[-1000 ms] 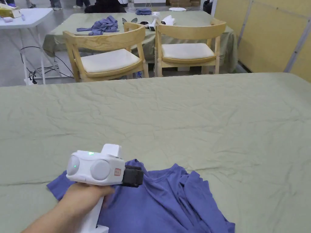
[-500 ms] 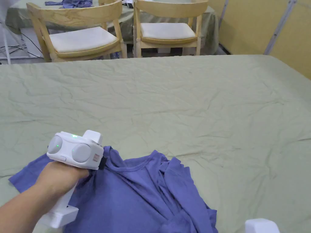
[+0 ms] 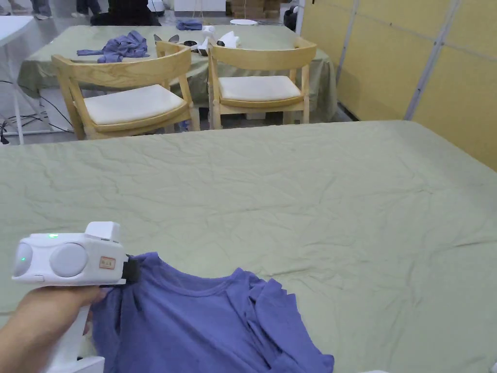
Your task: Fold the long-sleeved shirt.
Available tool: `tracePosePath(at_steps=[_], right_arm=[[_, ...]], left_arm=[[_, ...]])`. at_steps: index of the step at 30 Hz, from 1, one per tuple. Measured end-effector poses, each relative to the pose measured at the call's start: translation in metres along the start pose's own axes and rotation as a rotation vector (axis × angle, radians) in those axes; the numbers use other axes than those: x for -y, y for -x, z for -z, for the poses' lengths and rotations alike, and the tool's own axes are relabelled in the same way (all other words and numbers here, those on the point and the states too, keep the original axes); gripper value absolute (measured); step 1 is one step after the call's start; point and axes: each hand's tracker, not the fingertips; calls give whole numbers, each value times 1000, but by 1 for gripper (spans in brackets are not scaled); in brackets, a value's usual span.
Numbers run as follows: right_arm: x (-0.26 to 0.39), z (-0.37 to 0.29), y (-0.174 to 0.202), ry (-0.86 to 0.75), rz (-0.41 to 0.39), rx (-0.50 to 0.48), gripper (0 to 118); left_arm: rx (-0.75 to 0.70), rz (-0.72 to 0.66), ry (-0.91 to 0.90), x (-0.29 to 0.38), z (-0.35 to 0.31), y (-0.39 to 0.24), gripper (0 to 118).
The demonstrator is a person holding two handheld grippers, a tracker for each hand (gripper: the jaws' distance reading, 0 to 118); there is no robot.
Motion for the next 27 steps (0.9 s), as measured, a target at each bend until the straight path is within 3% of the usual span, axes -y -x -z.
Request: tracePosePath(at_steps=[5, 11, 14, 18, 27], right_arm=[[-7, -78, 14, -323, -84, 68, 15], [-55, -139, 18, -625, -44, 91, 15], [-103, -156, 22, -710, -69, 90, 15], [-186, -171, 23, -727, -30, 51, 15], [-393, -152, 42, -638, -82, 117, 14]], left_arm=[[77, -142, -217, 11, -110, 11, 1], [143, -326, -544, 22, -247, 14, 1], [140, -364, -681, 12, -294, 13, 1], [132, -348, -760, -26, -329, 16, 1], [167, -418, -813, -137, -339, 56, 1]])
